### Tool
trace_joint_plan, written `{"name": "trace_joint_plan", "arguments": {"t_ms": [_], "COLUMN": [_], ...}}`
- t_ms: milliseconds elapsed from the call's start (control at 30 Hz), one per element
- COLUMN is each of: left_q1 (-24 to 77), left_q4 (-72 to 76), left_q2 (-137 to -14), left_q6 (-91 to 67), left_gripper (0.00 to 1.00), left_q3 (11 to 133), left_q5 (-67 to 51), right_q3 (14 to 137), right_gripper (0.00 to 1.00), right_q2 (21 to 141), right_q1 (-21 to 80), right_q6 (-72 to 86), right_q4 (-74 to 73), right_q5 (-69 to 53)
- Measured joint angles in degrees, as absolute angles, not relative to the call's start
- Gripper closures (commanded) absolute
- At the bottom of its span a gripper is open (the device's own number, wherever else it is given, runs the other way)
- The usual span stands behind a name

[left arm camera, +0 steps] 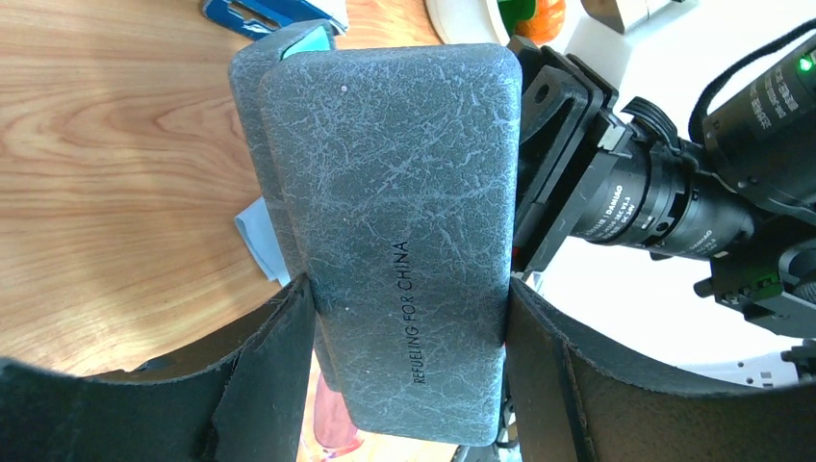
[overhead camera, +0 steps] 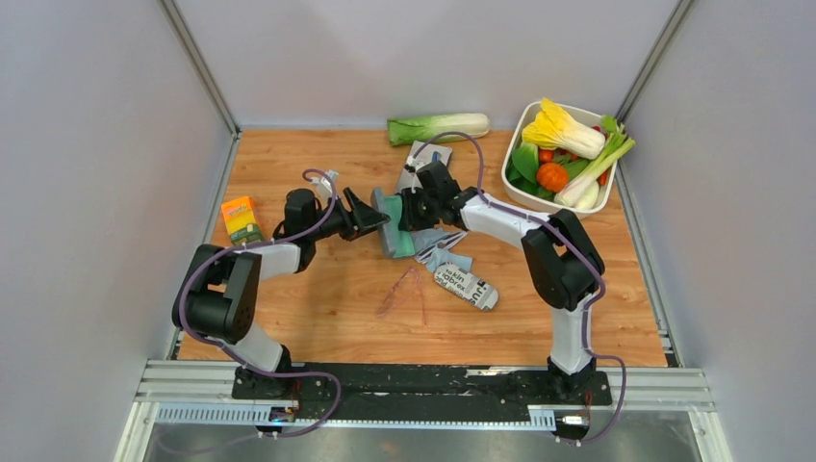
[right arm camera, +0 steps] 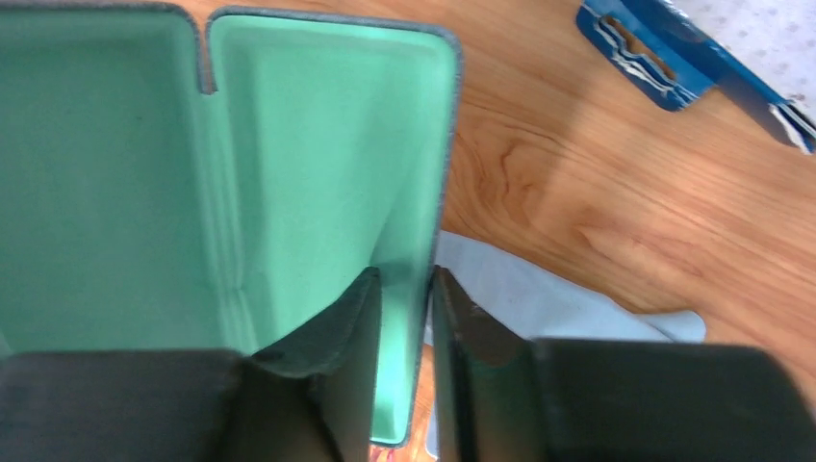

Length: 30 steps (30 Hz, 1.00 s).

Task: Organize the sunglasses
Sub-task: Place the sunglasses case at the center of the board.

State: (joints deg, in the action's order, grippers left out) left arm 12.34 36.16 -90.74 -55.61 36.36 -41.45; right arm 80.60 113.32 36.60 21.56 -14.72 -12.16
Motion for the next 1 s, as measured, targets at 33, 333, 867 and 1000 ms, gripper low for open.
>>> {"name": "trace_joint_plan", "arguments": {"t_ms": [33,333,867,1000], "left_q1": [12.21,10.26,5.04,3.86], "left_q4": [36.03,33.06,14.48,13.61], "left_q2": [-90.74,-89.34,-80.12,-80.05], "left_q6": [-55.61,-54.50,-45.84,-45.56], "left_gripper": [0.55,0.28,0.26,0.25], "left_q3": [36.34,35.83,35.79,35.79], "left_q5": [-41.47,-41.58,-34.83,-34.81], "right_q3": [80.66,82.39,87.83,87.83], "right_gripper": [0.97,1.00,1.00,1.00], "right_q2": [113.38,114.28,118.72,119.22], "right_q1": [36.73,36.93,37.36,35.81], "right_q6": [21.39,21.61,20.93,20.69], "right_q4": [-14.74,-15.79,-20.75,-22.31], "right_q5": [-11.99,-10.94,-7.88,-6.76]}}
